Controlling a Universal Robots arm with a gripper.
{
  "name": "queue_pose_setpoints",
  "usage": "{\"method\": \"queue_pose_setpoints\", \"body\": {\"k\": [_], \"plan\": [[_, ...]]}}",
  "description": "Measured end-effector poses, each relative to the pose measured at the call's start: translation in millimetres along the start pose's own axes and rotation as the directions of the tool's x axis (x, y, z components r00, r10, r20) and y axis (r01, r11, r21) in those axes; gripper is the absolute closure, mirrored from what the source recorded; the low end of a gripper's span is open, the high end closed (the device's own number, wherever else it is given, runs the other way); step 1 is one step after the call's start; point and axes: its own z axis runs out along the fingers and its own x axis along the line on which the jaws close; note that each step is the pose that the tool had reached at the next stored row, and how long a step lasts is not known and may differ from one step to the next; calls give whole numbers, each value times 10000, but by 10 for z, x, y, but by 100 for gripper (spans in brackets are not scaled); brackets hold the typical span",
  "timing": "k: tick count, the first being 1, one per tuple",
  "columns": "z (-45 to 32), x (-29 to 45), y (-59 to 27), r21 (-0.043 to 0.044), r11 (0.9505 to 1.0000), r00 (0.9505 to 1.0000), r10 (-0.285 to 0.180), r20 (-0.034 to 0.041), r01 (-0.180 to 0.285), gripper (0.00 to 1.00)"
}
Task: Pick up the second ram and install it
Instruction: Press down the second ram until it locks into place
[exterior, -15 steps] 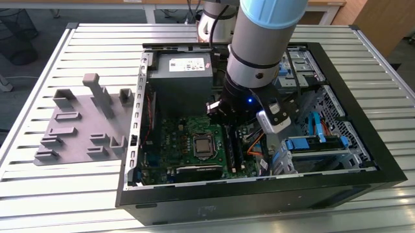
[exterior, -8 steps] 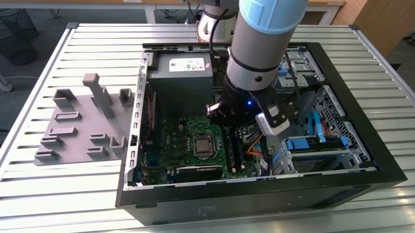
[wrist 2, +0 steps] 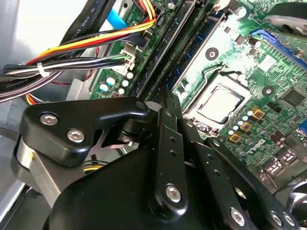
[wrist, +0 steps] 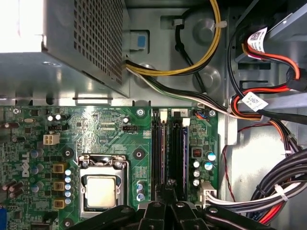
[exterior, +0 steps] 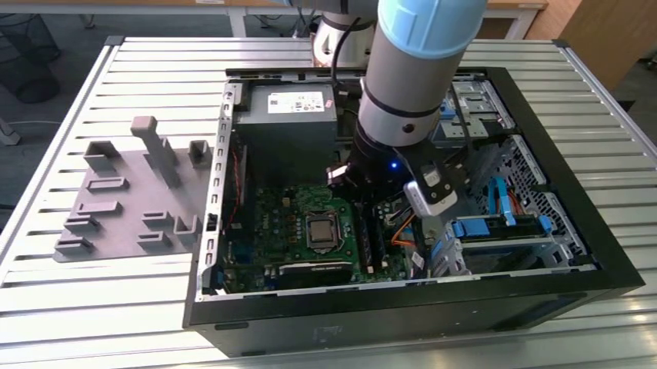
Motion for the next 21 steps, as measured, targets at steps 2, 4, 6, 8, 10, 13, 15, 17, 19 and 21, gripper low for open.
{"method": "queue_pose_setpoints", "body": {"k": [2,4,6,8,10,13,15,17,19,21], "plan": [[10,0,0,0,10000,10000,0,0,0,89],[18,-1,-1,4,10000,10000,0,-2,0,89],[26,-1,-1,6,10000,10000,0,-3,0,89],[34,-1,-1,5,10000,10000,0,-1,0,89],[43,-1,-1,2,10000,10000,0,0,0,89],[58,-2,-1,1,10000,10000,0,-1,0,89],[67,-2,-1,4,10000,10000,1,-2,-1,89],[68,-2,-1,3,10000,10000,0,-2,0,89],[46,-2,2,-26,10000,10000,-1,9,1,89],[-35,1,2,-12,10000,10000,0,3,0,89]]}}
